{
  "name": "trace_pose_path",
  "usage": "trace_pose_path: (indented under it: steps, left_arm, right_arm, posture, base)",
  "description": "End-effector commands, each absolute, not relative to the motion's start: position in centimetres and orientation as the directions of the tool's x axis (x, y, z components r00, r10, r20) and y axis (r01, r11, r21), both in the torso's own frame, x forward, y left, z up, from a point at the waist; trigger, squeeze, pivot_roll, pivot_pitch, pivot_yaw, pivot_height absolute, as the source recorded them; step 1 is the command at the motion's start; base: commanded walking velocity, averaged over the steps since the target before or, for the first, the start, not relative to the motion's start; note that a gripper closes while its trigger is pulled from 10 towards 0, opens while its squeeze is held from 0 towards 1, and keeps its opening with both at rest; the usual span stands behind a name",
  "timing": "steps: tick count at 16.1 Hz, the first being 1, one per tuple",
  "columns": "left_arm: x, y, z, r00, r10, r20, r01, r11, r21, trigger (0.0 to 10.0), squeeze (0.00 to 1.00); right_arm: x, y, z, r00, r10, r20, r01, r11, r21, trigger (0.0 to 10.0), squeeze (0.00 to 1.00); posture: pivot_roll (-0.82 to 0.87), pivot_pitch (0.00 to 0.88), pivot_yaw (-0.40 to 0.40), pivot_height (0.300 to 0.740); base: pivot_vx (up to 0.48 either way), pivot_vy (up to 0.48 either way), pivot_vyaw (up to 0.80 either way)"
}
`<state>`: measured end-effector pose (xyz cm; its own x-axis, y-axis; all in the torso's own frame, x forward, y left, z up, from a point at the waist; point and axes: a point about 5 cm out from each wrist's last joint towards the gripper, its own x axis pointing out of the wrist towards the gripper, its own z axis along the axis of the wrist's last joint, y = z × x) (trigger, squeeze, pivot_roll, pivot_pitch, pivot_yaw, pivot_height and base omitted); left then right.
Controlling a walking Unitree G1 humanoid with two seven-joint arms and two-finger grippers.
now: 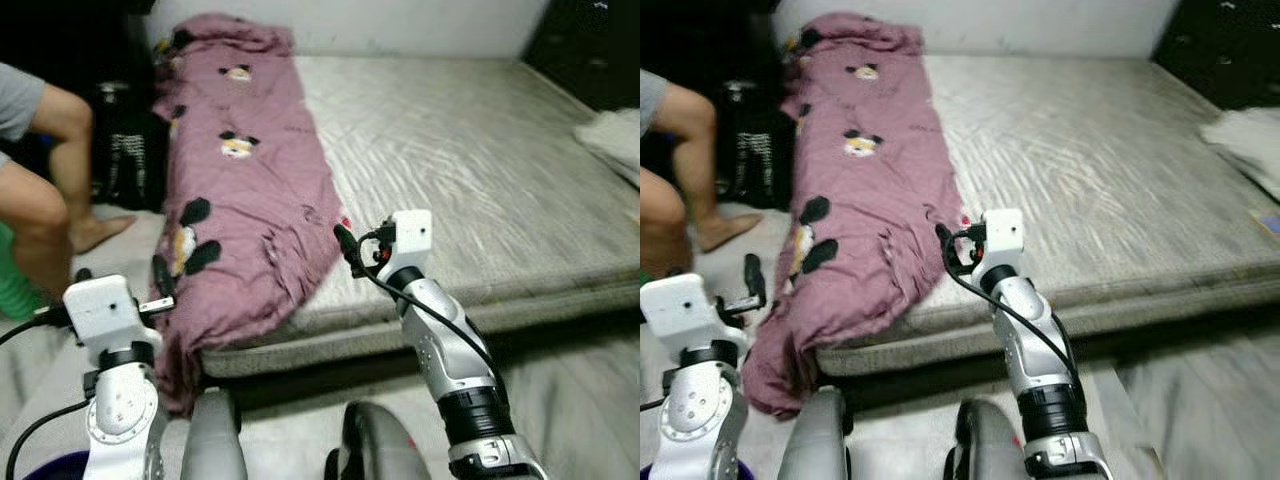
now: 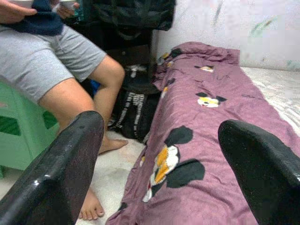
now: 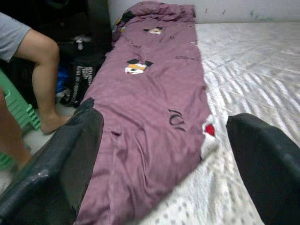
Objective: Clean up the room
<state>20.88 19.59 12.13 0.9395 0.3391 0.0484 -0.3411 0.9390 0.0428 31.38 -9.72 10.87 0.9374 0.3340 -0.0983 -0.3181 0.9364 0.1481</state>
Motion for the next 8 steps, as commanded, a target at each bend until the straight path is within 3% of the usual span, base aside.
trace_pose_path:
  steps: [1,8]
  left_arm:
    - [21.05,19.30,12.40,0.942,0.331,0.060,-0.333,0.942,0.038,10.0,0.00]
    - [21.19,19.44,12.48,0.941,0.332,0.060,-0.335,0.942,0.035,10.0,0.00]
  right_arm:
    - [31.71,-9.96,11.17,0.941,0.326,-0.092,-0.312,0.940,0.140,10.0,0.00]
    - [31.82,-9.74,11.17,0.939,0.332,-0.095,-0.318,0.938,0.139,10.0,0.00]
  posture:
    - [0.06,0.012,-0.083,0.621]
    - [0.06,0.019,-0.079,0.621]
  base:
    - [0.000,0.000,0.00]
    - [0.000,0.000,0.00]
